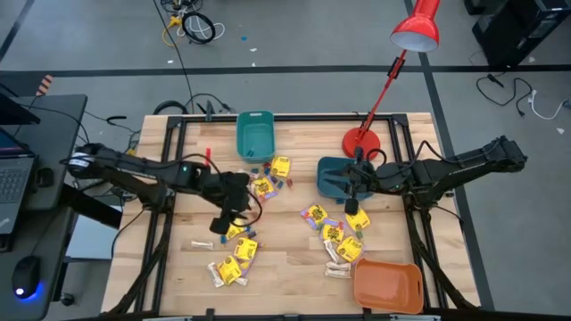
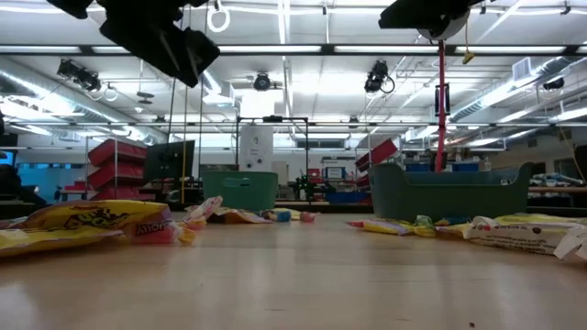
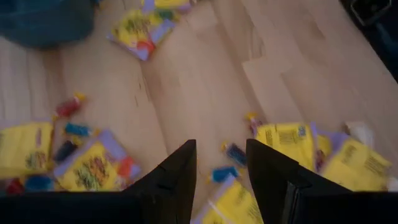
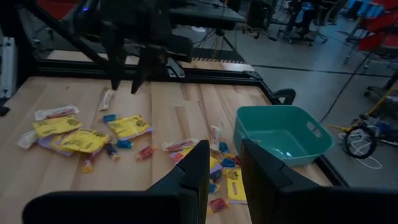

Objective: Sort candy
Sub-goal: Put the red candy into the green bin

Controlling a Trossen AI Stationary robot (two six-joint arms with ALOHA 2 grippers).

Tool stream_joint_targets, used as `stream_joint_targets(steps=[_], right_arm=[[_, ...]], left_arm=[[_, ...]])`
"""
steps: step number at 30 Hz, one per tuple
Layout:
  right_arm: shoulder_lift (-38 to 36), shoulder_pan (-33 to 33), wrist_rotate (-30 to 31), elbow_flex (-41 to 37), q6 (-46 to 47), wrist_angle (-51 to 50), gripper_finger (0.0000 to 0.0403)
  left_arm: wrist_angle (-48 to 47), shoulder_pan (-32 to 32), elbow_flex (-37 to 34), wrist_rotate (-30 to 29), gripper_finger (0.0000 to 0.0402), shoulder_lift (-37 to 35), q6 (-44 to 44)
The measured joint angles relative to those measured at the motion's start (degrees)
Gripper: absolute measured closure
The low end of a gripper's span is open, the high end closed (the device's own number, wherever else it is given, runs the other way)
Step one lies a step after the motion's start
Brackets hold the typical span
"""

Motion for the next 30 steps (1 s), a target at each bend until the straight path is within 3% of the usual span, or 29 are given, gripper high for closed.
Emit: stream_joint_targets(steps=[13, 25, 30], right_arm=[[-0.48, 1.65, -1.88, 0.0, 0.59, -1.68, 0.0325], [-1.57, 2.25, -1.88, 0.0, 1.03, -1.68, 0.0325], [-1.57, 2.25, -1.88, 0.0, 1.03, -1.68, 0.0325]], left_arm=[[21.57, -0.94, -15.38, -7.68, 0.0259, 0.31, -0.02], [41.13, -0.94, -28.38, -9.47, 0.0259, 0.3, 4.49], [43.06, -0.92, -30.36, -9.5, 0.0259, 0.31, 4.55]])
